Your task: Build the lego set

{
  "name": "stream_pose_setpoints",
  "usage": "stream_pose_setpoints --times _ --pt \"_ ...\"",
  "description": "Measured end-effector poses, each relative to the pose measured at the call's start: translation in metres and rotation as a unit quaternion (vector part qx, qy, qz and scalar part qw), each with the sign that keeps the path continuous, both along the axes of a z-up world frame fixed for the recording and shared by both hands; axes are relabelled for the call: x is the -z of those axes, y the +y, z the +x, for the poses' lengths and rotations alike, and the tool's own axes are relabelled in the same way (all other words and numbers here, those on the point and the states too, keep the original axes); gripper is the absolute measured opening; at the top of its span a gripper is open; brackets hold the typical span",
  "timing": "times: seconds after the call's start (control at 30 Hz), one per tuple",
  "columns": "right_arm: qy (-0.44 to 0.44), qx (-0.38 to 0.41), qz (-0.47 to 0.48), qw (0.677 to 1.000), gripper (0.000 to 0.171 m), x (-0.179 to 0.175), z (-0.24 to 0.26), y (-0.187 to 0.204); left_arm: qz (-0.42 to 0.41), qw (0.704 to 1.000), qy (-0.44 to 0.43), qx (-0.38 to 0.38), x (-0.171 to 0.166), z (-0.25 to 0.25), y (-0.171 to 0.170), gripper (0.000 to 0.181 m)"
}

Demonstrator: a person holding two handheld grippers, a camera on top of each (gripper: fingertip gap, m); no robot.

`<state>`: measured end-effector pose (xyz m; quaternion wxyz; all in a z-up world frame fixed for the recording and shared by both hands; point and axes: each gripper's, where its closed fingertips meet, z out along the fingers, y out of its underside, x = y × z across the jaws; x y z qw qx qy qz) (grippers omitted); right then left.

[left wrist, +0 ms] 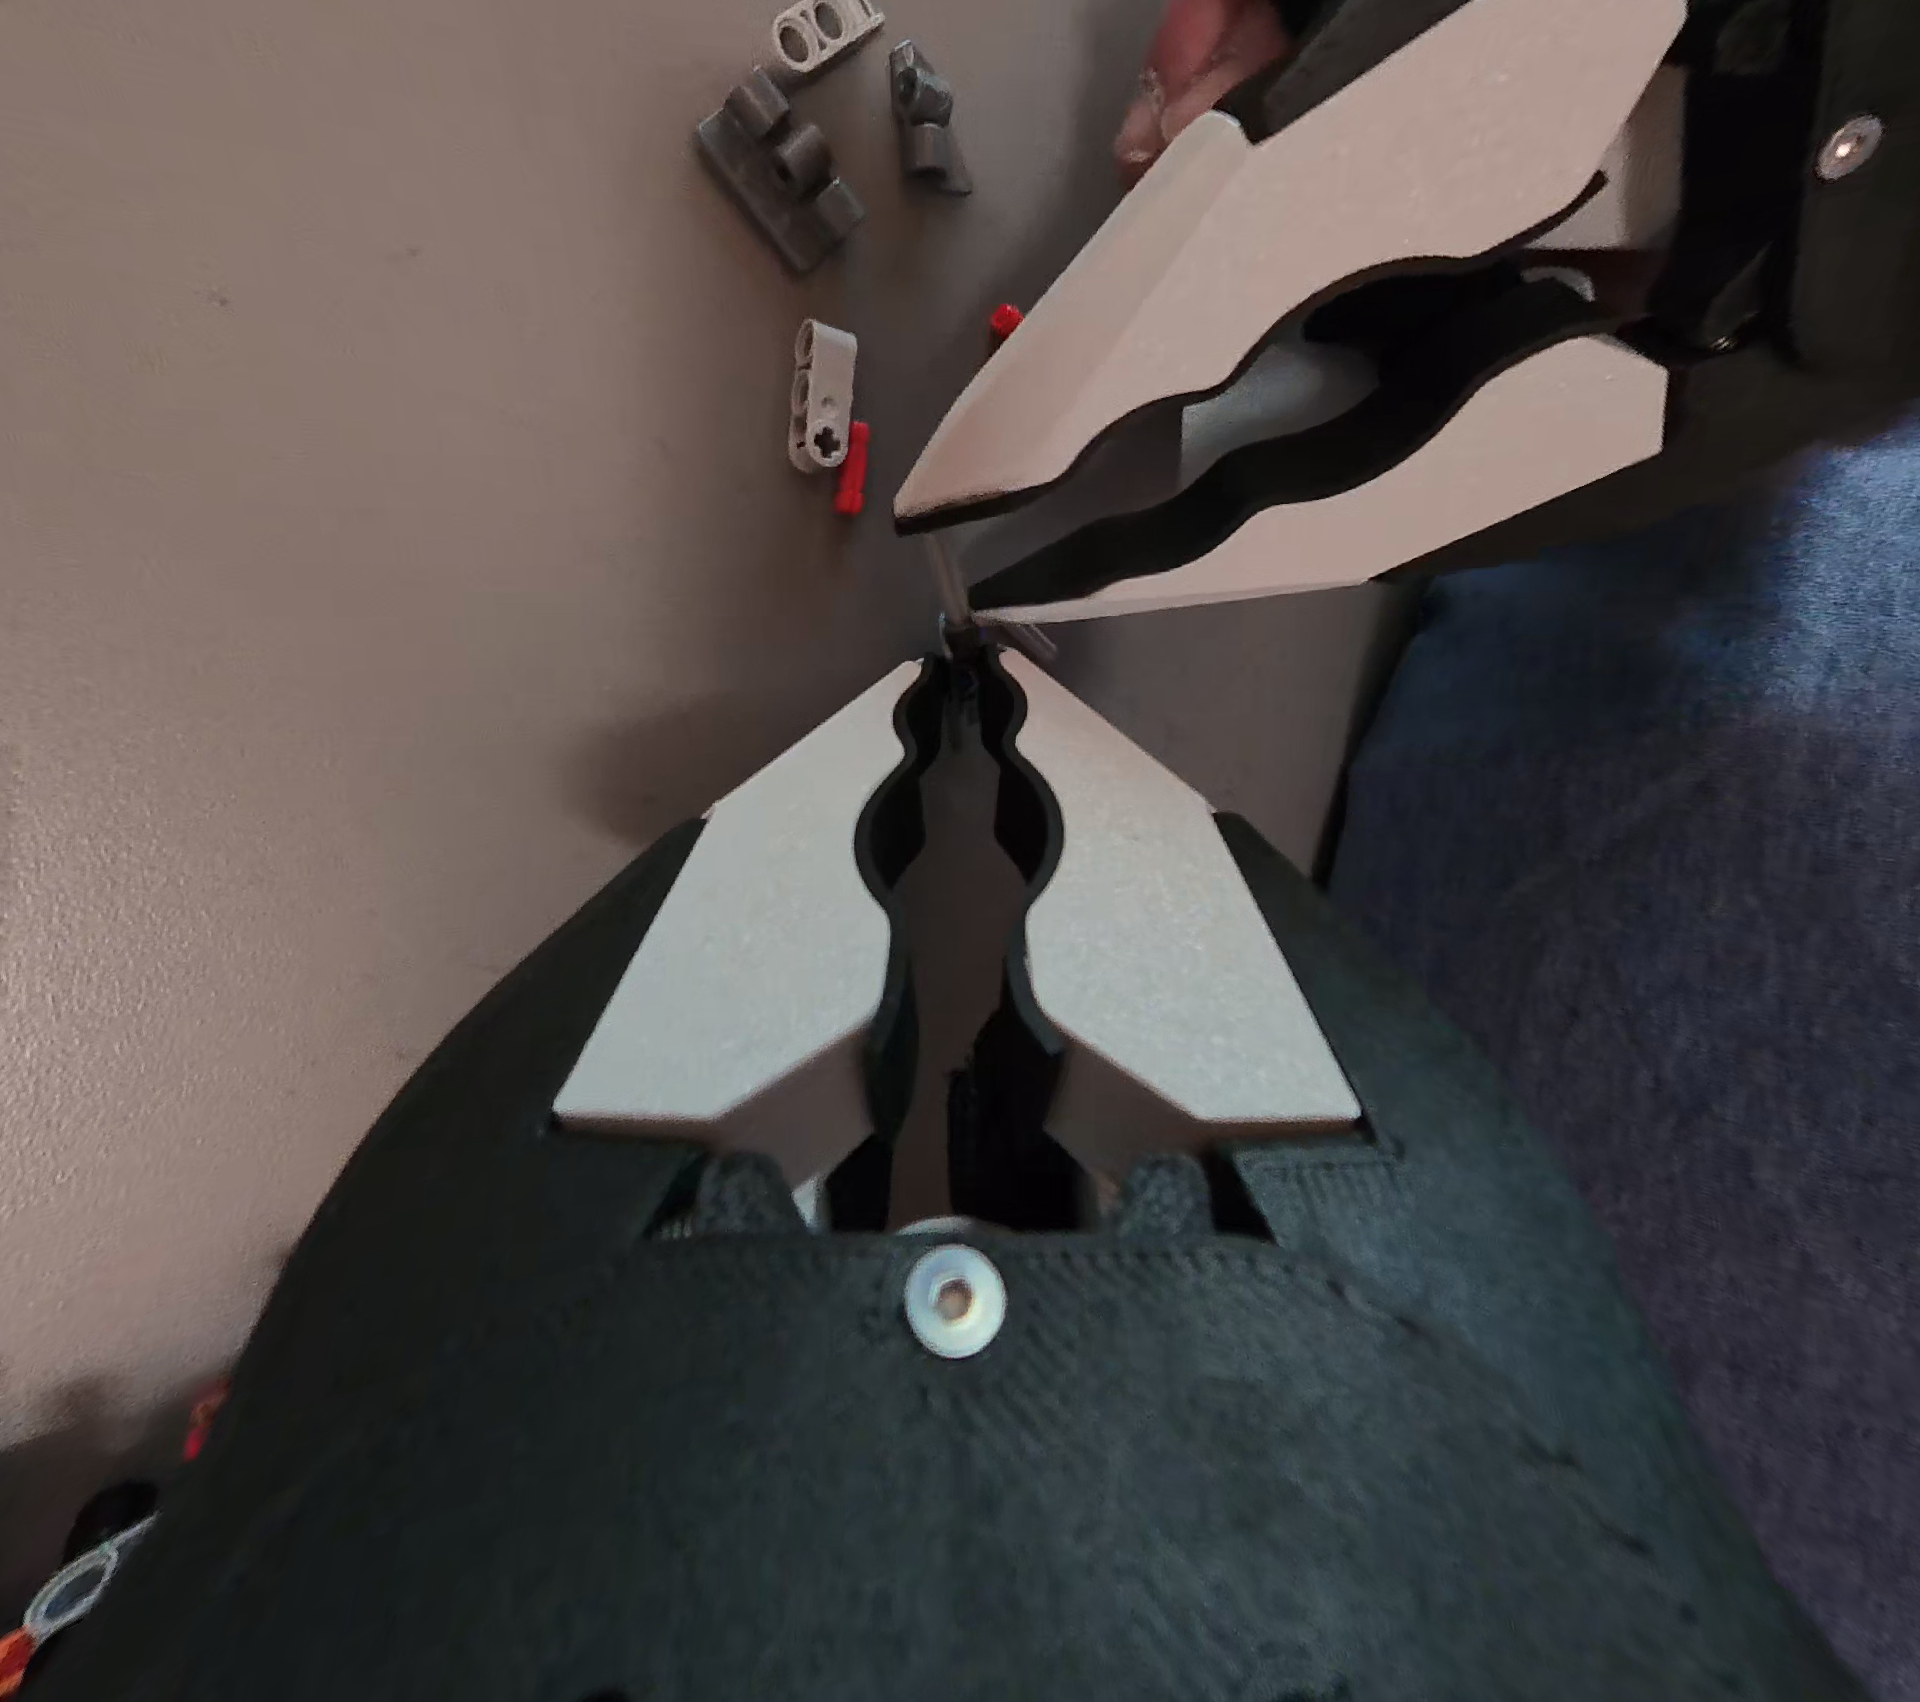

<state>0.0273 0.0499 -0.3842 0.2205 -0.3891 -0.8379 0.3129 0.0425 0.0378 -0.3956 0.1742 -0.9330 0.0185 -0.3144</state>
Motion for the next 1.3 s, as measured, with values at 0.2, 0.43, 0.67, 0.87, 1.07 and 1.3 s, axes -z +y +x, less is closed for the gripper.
stream_pose_setpoints --times 0.2,0.43,0.67,0.87,1.07,1.3 --pt "-0.002 -0.005 -0.004 1.0 0.025 0.0009 0.0035 -0.0009 0.001 1.0 0.002 -0.001 -0.0002 -0.0009 0.0011 0.006" --pt "0.006 -0.015 0.014 1.0 0.019 0.0019 0.0019 0.0008 -0.002 1.0 0.002 0.0 -0.0001 -0.0006 0.0018 0.006" --pt "0.02 -0.023 0.046 0.998 0.02 0.0013 0.0007 -0.0006 -0.003 1.0 -0.001 -0.002 0.0 -0.0007 0.0018 0.006" --pt "0.022 -0.025 0.058 0.998 0.022 0.0042 0.0015 0.0007 -0.003 1.0 -0.003 -0.002 0.0001 -0.0005 0.0019 0.006" --pt "0.025 -0.026 0.072 0.997 0.023 0.0048 0.0018 0.0009 -0.004 1.0 -0.005 -0.002 0.0003 0.0001 0.0021 0.006" --pt "0.032 -0.015 0.077 0.996 0.023 0.0048 0.0021 0.0008 -0.003 1.0 -0.003 -0.005 0.0006 0.0004 0.0023 0.006"
